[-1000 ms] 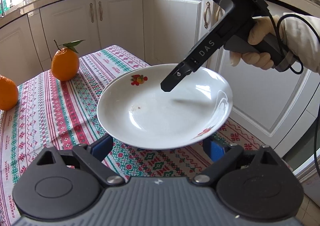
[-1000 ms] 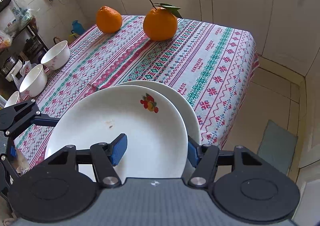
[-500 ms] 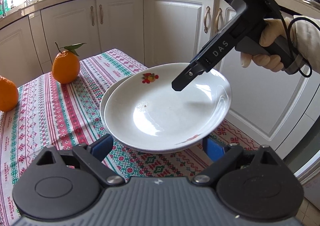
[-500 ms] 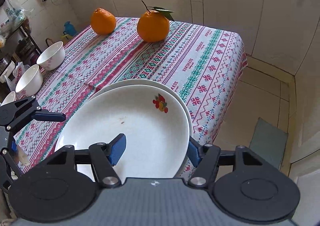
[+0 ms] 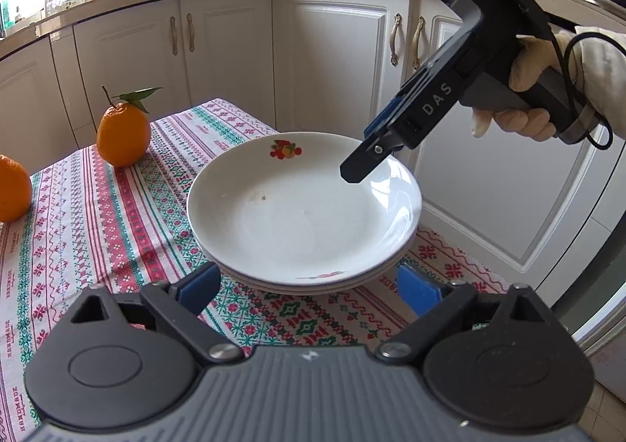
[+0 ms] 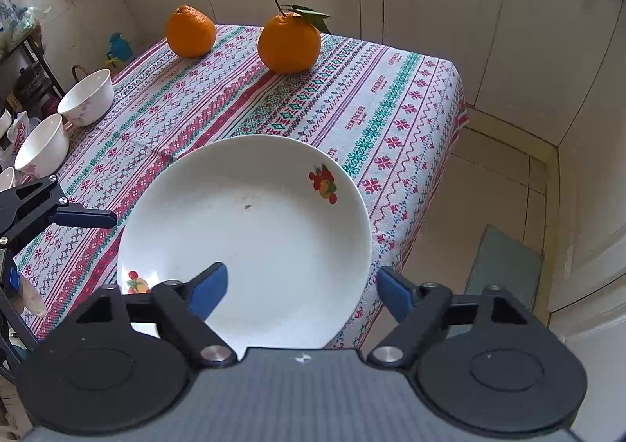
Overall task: Organize plates and bowls
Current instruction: 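Open the right tool and withdraw it from the stack, then move the right tool to a white bowl and grasp its rim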
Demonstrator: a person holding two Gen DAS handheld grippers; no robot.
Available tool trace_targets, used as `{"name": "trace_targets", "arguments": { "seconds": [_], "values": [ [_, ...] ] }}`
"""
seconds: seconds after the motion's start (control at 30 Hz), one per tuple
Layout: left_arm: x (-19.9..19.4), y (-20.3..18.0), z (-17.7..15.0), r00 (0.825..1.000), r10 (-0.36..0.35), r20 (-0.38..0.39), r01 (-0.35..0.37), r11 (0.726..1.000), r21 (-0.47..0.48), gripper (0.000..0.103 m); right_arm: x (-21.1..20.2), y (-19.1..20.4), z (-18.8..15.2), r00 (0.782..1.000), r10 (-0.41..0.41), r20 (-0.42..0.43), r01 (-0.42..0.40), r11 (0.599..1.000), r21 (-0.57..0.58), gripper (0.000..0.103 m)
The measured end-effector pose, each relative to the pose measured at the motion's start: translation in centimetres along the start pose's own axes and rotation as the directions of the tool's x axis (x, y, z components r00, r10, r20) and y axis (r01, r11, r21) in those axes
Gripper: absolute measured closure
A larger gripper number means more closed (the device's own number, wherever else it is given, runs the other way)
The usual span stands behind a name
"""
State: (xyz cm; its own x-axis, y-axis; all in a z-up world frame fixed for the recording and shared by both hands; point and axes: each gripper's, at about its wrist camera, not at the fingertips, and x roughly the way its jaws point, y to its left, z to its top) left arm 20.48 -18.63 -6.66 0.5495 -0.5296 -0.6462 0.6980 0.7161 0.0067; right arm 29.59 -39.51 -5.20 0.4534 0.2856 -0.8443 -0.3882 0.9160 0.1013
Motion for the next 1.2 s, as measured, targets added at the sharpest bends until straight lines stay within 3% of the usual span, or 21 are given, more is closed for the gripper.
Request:
{"name": "trace_targets", "arguments": {
  "seconds": [0.07,0.33,0.5,0.67,0.93,1.2],
  "values": [
    [-0.3,0.0,0.0,1.000,0.000,0.008,0.000,1.000,-0.001,0.005,-0.7,1.0,0.1,0.999,-0.034,0.035,0.035,0.999,-0.023,0.000],
    [-3.0,0.7,-0.4,0.998,0.025,0.054,-0.024,0.999,-0.029,0.004,-2.2,6.4,-0.1,0.985,-0.118,0.127,0.125,0.991,-0.048,0.000],
    [-6.4,1.7,-1.5,0.991,0.100,0.093,-0.097,0.995,-0.038,0.004,-3.3,11.5,-0.6,0.963,-0.173,0.208,0.192,0.979,-0.074,0.000],
    [-10.6,3.5,-3.8,0.979,0.175,0.101,-0.170,0.984,-0.056,0.003,-3.7,16.5,-1.0,0.945,-0.162,0.283,0.196,0.976,-0.097,0.000],
    [-16.6,6.8,-8.1,0.960,0.268,0.075,-0.264,0.963,-0.054,0.003,-1.4,23.4,-1.1,0.940,-0.123,0.319,0.169,0.978,-0.121,0.000],
    [-22.1,10.2,-13.4,0.920,0.390,0.036,-0.389,0.921,-0.024,0.003,0.0,30.2,0.8,0.933,-0.044,0.357,0.119,0.974,-0.192,0.000]
  ]
}}
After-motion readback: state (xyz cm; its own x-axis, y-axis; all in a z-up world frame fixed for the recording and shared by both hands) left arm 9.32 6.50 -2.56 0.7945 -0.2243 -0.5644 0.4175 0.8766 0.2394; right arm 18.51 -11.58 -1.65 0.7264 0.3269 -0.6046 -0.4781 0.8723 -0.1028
